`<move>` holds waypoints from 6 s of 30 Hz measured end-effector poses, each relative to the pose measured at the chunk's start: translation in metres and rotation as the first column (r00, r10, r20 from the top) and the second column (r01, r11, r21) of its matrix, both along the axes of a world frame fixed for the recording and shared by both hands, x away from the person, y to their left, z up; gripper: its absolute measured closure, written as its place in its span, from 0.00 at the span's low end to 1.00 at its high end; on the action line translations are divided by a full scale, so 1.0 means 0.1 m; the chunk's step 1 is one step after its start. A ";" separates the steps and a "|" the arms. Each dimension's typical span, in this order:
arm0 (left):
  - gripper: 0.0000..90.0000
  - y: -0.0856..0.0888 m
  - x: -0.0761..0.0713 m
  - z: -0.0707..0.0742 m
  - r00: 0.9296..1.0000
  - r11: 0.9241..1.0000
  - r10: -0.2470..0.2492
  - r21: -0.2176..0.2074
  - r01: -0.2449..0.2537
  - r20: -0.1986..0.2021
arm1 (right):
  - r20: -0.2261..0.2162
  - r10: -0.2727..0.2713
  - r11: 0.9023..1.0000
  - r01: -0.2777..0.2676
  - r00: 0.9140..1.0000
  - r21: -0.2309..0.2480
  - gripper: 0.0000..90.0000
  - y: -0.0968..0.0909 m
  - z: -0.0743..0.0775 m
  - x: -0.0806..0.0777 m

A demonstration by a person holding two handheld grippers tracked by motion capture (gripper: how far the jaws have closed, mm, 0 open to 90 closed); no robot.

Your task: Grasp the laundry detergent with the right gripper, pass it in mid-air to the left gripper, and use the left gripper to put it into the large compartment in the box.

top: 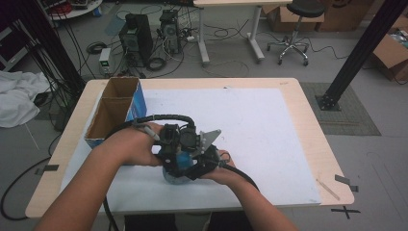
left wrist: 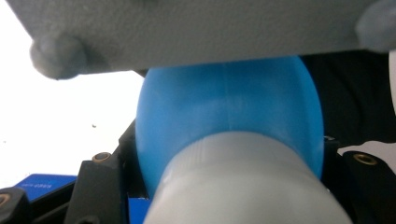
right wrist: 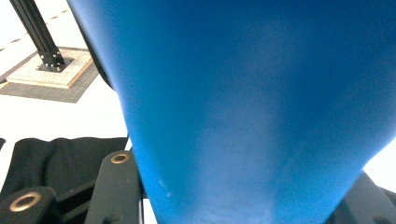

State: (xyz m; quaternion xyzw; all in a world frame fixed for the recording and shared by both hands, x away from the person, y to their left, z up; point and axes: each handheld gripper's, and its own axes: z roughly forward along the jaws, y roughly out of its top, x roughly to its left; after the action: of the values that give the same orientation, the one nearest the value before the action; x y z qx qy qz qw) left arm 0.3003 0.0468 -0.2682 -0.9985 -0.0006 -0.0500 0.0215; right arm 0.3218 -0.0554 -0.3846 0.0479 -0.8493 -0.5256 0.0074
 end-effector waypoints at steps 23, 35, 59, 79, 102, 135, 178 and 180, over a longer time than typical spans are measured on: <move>0.43 -0.02 0.05 0.12 1.000 1.000 0.013 0.014 -0.013 -0.011 | -0.002 -0.036 0.999 0.037 0.999 0.038 0.33 -0.10 0.09 0.02; 0.43 -0.02 0.07 0.20 0.999 1.000 0.031 -0.001 -0.031 -0.029 | -0.017 -0.049 0.999 0.050 0.999 0.023 0.20 -0.24 0.14 0.03; 0.43 0.08 0.25 0.44 0.990 0.991 0.134 -0.011 -0.135 -0.038 | 0.033 -0.125 0.978 0.129 0.992 -0.161 0.00 -0.77 0.49 0.11; 0.43 0.29 0.39 0.88 0.934 0.936 0.352 0.005 -0.352 -0.061 | 0.089 -0.058 0.783 0.101 0.994 -0.613 0.00 -1.05 1.04 0.23; 0.43 0.90 0.68 1.62 0.566 0.565 0.822 -0.033 -0.824 -0.058 | 0.087 0.002 0.666 0.063 0.996 -0.743 0.00 -1.23 1.20 0.18; 0.43 1.77 0.91 1.65 0.117 0.113 0.993 -0.110 -0.988 -0.030 | 0.088 0.009 0.663 0.060 0.996 -0.746 0.00 -1.23 1.22 0.17; 0.43 1.93 1.27 0.70 0.088 0.086 0.995 -0.058 -0.995 -0.050 | 0.040 0.011 0.600 0.026 0.999 -0.800 0.00 -1.23 1.11 0.17; 0.43 1.93 1.28 0.65 0.086 0.083 0.995 -0.056 -0.995 -0.049 | 0.039 0.012 0.597 0.024 0.999 -0.802 0.00 -1.23 1.11 0.17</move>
State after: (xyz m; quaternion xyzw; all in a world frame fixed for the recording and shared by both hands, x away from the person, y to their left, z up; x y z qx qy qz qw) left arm 0.4282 0.2399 -0.2031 -0.7351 -0.6774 -0.0229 0.0124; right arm 0.3392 -0.1787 -0.2736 0.0469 -0.9950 -0.0875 0.0094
